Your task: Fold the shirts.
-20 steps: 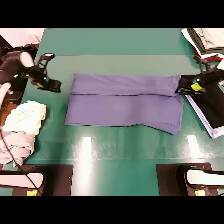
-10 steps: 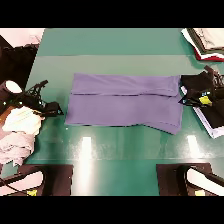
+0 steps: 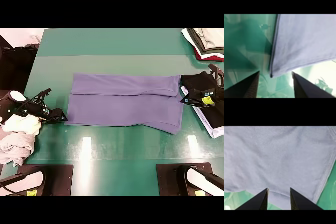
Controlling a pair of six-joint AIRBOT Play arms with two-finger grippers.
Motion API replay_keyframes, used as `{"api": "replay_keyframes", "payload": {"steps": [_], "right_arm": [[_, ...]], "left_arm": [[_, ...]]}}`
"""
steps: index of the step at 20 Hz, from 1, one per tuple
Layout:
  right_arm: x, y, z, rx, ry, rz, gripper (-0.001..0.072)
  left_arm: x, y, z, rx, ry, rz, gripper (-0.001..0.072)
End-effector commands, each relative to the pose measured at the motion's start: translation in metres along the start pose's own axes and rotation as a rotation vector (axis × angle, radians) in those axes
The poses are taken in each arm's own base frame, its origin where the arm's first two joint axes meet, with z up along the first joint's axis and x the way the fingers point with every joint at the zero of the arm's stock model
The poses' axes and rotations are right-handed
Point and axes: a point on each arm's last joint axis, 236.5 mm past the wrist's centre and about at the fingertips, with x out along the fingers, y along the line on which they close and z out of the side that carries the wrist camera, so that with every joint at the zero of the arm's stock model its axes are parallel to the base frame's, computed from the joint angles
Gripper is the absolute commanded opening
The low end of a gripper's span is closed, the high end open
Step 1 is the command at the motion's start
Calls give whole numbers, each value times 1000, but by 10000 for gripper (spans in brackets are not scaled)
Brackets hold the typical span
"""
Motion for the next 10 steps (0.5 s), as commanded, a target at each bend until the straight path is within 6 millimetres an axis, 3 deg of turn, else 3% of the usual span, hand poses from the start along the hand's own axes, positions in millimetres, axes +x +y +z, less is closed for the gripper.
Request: {"api": "replay_keyframes", "payload": {"steps": [1, 4, 6, 10], "right_arm": [[-1, 1, -2, -1, 5, 1, 327], [-1, -1, -7, -1, 25, -4, 327], [-3, -11, -20, 1, 81, -35, 327], [7, -46, -71, 149, 171, -44, 329]], "left_arm": [[12, -8, -1, 45, -3, 17, 500], [21, -21, 0, 73, -8, 32, 471], [22, -24, -2, 85, 2, 29, 36], [10, -31, 0, 120, 15, 29, 26]]}}
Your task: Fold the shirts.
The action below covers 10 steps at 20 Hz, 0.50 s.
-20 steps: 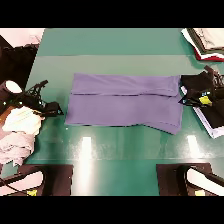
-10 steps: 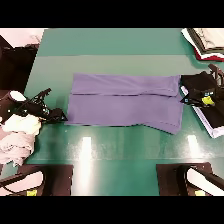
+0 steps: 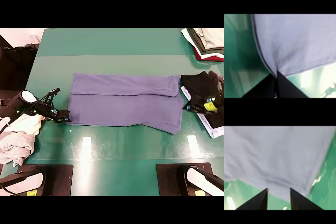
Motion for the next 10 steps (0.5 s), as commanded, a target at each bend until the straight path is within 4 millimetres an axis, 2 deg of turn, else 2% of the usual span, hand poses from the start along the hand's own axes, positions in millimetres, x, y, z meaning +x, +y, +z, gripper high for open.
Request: {"api": "replay_keyframes", "payload": {"steps": [1, 2, 3, 5, 6, 8, 9, 10], "right_arm": [[16, -31, -46, 131, 84, -3, 390], [25, -39, -64, 186, 109, 6, 522], [36, -46, -80, 236, 133, 16, 536], [55, -50, -102, 286, 165, 29, 528], [64, -51, -108, 289, 173, 37, 502], [77, -40, -105, 295, 147, 106, 492], [81, -35, -99, 305, 127, 134, 447], [83, -33, -93, 314, 105, 151, 446]], "left_arm": [[-12, -9, 6, 32, -12, -3, 26], [-17, -11, 11, 39, -33, -1, 26], [-20, -12, 15, 46, -49, 1, 26], [-23, -14, 18, 51, -61, 2, 26], [-23, -14, 18, 51, -60, 2, 26], [-23, -14, 17, 51, -57, 1, 26], [-23, -14, 16, 51, -51, -1, 27], [-23, -14, 15, 51, -48, -2, 27]]}}
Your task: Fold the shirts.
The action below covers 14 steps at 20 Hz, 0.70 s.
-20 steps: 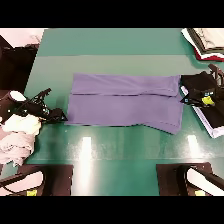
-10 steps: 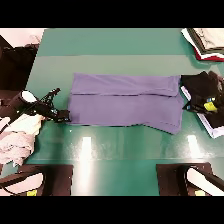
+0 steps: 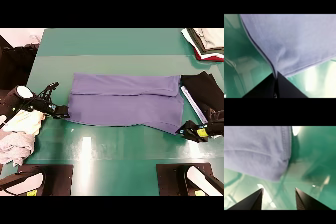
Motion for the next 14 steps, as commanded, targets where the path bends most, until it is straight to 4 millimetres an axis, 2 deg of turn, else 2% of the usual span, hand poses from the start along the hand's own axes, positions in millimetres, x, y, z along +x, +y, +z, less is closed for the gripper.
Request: {"api": "replay_keyframes", "payload": {"steps": [1, 4, 6, 9, 11, 14], "right_arm": [[13, 9, 9, 30, -51, 79, 446], [8, 11, 18, 21, -107, 78, 426], [7, 14, 17, 19, -109, 85, 316], [16, 19, 10, -9, -60, 80, 300], [25, 24, 1, -45, -7, 73, 36], [24, 32, -11, -94, 42, 72, 13]], "left_arm": [[-1, -2, -1, 3, 7, -3, 26], [-1, -1, -1, 3, 5, -2, 26], [-1, -1, -1, 3, 4, -2, 26], [-1, -2, -2, 3, 9, -4, 26], [-1, -2, -4, 3, 20, -7, 26], [-8, 7, -14, 36, 48, 47, 24]]}}
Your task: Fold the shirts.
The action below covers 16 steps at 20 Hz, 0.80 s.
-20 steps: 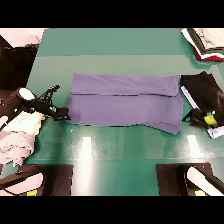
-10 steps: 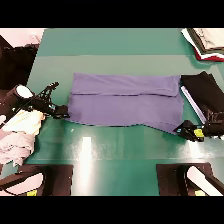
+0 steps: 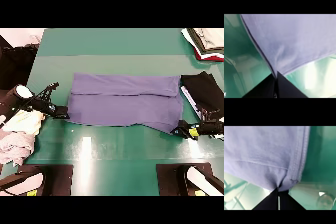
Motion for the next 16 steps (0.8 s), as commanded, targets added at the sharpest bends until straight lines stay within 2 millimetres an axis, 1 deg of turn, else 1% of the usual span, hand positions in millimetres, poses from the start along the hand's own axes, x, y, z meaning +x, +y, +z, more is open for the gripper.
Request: {"api": "replay_keyframes", "payload": {"steps": [1, 2, 3, 4, 6, 7, 8, 9, 10, 11, 12, 14, 15, 16], "right_arm": [[-7, 14, -12, -58, 49, 11, 12], [-20, 21, -13, -81, 38, 17, 12], [-37, 25, -15, -97, 23, 7, 11], [-54, 25, -19, -101, 15, -28, 12], [-89, 18, -33, -109, 0, -128, 12], [-104, 15, -36, -114, -29, -183, 11], [-113, 18, -35, -121, -70, -206, 11], [-119, 25, -33, -151, -112, -211, 11], [-123, 32, -30, -183, -148, -213, 11], [-126, 42, -23, -229, -186, -216, 11], [-128, 53, -16, -278, -214, -215, 11], [-131, 78, 4, -364, -257, -208, 11], [-129, 90, 16, -395, -267, -203, 11], [-127, 100, 30, -411, -273, -199, 11]], "left_arm": [[-15, 15, -12, 45, 23, 93, 24], [-27, 20, -15, 60, 13, 139, 24], [-42, 20, -23, 85, 7, 171, 24], [-54, 14, -31, 103, 6, 175, 25], [-76, -10, -52, 126, 4, 129, 26], [-84, -24, -62, 115, 2, 93, 25], [-91, -37, -72, 87, 4, 58, 26], [-96, -45, -78, 79, 3, 36, 26], [-99, -48, -79, 86, -5, 30, 26], [-99, -47, -75, 88, -21, 35, 26], [-99, -41, -63, 89, -70, 61, 26], [-105, -33, -26, 94, -225, 104, 26], [-111, -31, -7, 94, -311, 119, 26], [-116, -28, 8, 86, -378, 132, 26]]}}
